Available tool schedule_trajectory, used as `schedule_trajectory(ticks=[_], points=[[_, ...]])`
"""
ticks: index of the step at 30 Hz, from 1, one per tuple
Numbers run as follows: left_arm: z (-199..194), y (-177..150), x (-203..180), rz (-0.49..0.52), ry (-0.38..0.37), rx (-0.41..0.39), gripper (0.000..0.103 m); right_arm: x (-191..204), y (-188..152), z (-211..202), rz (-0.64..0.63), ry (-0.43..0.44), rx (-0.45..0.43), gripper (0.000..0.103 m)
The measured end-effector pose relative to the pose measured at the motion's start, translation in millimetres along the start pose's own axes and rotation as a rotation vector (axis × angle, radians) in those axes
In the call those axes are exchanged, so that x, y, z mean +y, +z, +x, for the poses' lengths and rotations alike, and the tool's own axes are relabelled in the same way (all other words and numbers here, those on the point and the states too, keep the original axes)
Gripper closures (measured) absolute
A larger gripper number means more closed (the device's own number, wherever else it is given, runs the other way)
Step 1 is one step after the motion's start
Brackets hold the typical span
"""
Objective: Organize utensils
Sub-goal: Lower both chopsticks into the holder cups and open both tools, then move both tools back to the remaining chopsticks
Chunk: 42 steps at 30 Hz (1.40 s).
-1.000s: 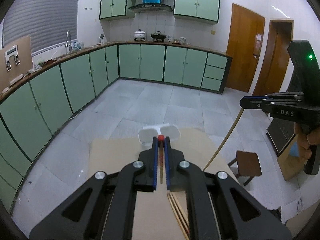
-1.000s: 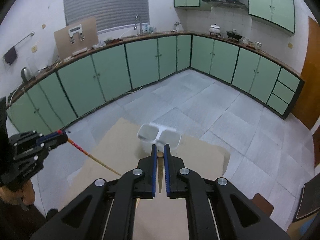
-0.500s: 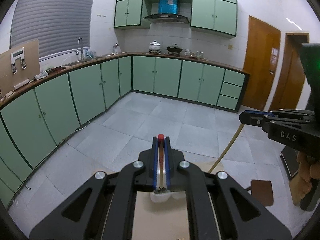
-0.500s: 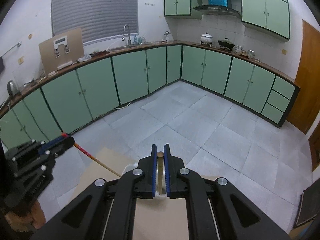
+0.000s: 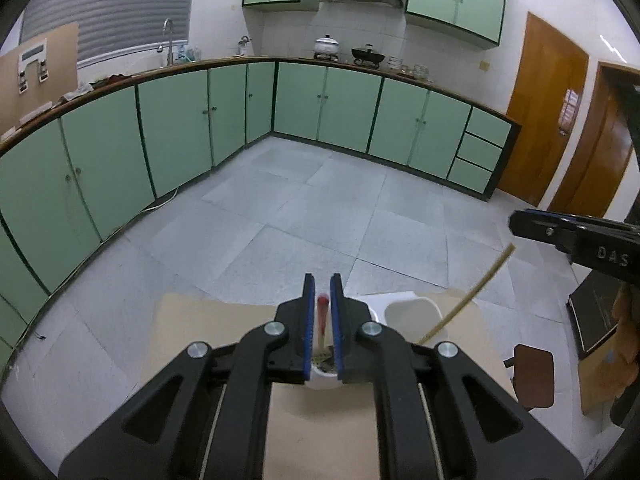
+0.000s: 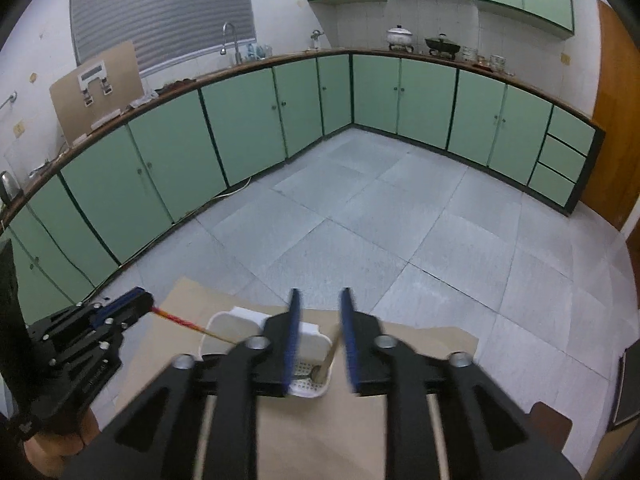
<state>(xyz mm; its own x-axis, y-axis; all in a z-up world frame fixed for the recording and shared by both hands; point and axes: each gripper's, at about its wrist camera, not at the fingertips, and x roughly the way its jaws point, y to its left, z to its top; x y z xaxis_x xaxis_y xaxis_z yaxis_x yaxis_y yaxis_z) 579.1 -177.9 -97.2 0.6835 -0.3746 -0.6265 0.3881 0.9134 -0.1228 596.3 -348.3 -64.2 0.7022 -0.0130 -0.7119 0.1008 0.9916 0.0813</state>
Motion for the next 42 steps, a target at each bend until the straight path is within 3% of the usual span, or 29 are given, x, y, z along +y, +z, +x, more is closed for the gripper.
schedule_trajectory(ticks=[6, 9, 11, 13, 17, 22, 25, 28, 31, 35, 42], points=[[-51, 6, 10, 0.024, 0.005, -0.077, 0.064, -12, -12, -45, 0.01, 0.025, -0.058, 0.079], [-90, -10, 10, 0.082, 0.027, -0.127, 0.045, -14, -39, -80, -0.012, 0.029, -0.107, 0.077], [-120, -33, 12, 0.1, 0.033, -0.166, 0.036, -9, -67, -100, -0.038, 0.026, -0.136, 0.068], [-143, -61, 15, 0.098, 0.036, -0.189, 0.023, -3, -113, -122, -0.07, 0.021, -0.179, 0.061], [-180, -145, 16, 0.105, 0.053, -0.205, 0.017, 12, -218, -140, -0.092, 0.01, -0.206, 0.051], [-206, -262, 18, 0.069, 0.083, -0.153, 0.014, 46, -381, -124, -0.063, 0.027, -0.098, 0.05], [-219, -325, 20, 0.023, 0.073, -0.103, 0.014, 76, -444, -108, -0.114, 0.055, -0.027, 0.051], [-230, -357, 21, 0.004, 0.103, -0.086, 0.014, 104, -468, -101, -0.18, 0.077, 0.001, 0.051], [-236, -367, 26, -0.032, 0.091, -0.069, 0.014, 122, -473, -90, -0.232, 0.068, -0.002, 0.051], [-231, -374, 24, -0.03, 0.086, -0.049, 0.014, 113, -464, -84, -0.207, 0.057, -0.015, 0.051], [-196, -388, -9, 0.087, 0.032, 0.036, 0.014, 85, -461, -85, -0.127, 0.032, -0.012, 0.05]])
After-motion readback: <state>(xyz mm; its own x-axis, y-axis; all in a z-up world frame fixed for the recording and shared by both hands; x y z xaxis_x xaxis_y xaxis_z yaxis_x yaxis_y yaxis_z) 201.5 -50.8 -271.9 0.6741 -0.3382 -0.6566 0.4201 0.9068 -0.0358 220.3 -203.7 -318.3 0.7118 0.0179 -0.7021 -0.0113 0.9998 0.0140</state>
